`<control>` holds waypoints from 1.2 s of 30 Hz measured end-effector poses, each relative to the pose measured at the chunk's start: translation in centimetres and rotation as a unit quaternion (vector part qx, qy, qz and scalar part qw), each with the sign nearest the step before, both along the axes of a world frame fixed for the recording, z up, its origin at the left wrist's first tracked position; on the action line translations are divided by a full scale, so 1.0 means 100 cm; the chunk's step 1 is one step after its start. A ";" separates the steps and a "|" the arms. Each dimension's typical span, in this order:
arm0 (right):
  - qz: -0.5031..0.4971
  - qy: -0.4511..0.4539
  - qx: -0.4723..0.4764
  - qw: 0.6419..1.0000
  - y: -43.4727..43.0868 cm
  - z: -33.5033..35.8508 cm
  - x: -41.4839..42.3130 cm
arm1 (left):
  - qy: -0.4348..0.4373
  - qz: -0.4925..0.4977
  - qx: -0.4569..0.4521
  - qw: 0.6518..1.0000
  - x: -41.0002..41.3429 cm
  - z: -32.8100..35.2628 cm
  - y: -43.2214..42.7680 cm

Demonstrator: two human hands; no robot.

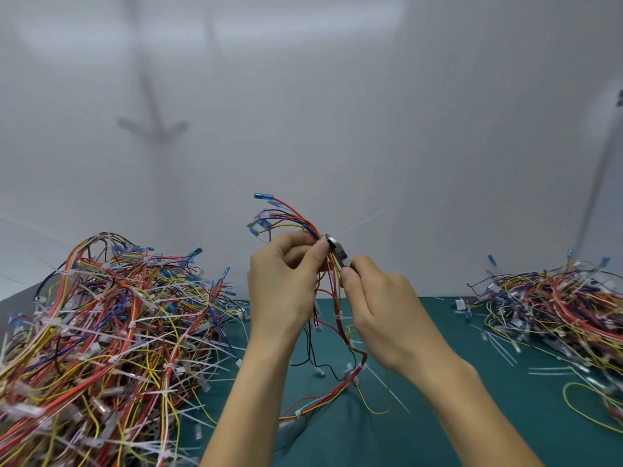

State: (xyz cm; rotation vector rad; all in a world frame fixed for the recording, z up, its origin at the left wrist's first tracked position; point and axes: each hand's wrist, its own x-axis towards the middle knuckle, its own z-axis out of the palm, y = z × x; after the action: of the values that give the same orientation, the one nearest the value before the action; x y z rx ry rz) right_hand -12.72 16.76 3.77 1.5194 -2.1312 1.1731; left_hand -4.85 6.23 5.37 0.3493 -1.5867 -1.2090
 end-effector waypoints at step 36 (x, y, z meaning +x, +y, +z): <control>0.104 -0.411 -0.154 0.892 0.011 0.020 -0.005 | -0.087 -0.094 -0.020 0.992 0.015 0.005 -0.013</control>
State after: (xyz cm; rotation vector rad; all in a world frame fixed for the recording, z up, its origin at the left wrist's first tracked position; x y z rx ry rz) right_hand -13.27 17.84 5.79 1.2369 -2.0640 2.4405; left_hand -3.37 4.97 5.88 0.2916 -1.8253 -1.3163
